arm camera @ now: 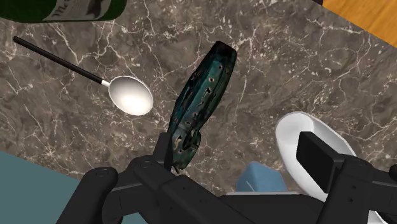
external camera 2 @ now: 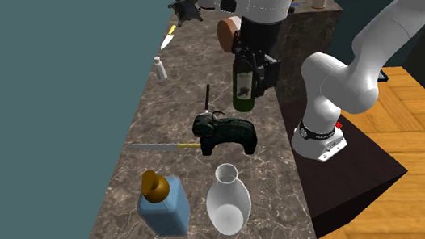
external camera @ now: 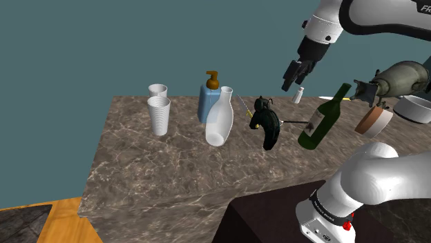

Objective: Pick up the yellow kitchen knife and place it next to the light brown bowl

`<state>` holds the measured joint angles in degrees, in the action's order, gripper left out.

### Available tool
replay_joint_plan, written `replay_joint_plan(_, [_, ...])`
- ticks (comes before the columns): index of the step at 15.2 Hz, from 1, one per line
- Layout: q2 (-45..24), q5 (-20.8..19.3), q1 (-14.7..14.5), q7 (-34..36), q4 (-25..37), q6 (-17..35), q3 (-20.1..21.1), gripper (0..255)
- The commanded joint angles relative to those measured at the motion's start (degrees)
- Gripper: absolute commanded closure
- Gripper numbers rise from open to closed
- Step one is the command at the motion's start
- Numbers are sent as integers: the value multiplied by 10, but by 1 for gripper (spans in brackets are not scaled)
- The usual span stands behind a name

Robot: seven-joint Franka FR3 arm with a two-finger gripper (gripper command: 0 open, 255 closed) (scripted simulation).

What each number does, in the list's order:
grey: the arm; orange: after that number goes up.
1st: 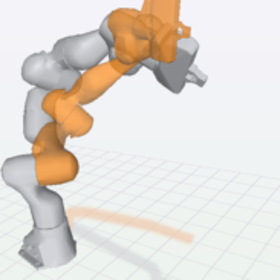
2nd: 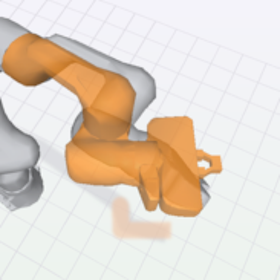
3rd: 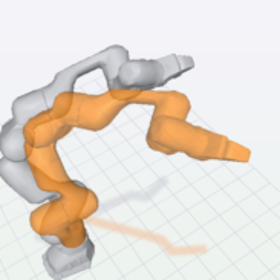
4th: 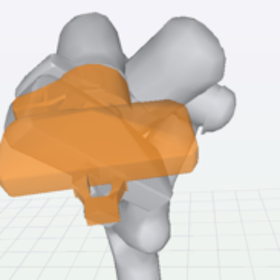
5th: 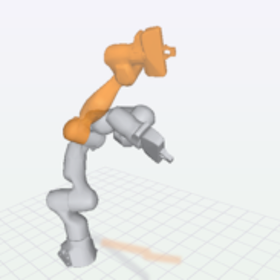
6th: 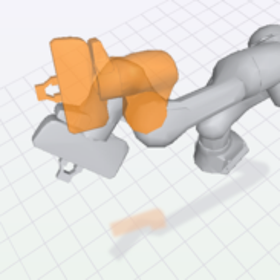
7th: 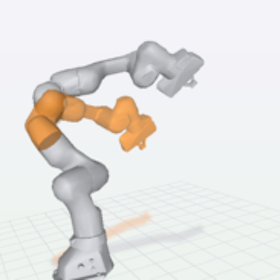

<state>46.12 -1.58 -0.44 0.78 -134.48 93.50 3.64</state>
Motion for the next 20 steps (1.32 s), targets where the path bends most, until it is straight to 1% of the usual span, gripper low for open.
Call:
replay_joint_plan(1, [0,0,0,0,0,0,0,0])
replay_joint_plan(6, [-66,-2,22,34,-29,98,-3,0])
replay_joint_plan(10, [-130,-5,40,61,-39,174,-6,0])
replay_joint_plan(15, [-222,-9,61,94,-35,263,-11,0])
replay_joint_plan(20, [-321,-14,80,127,-13,342,-19,0])
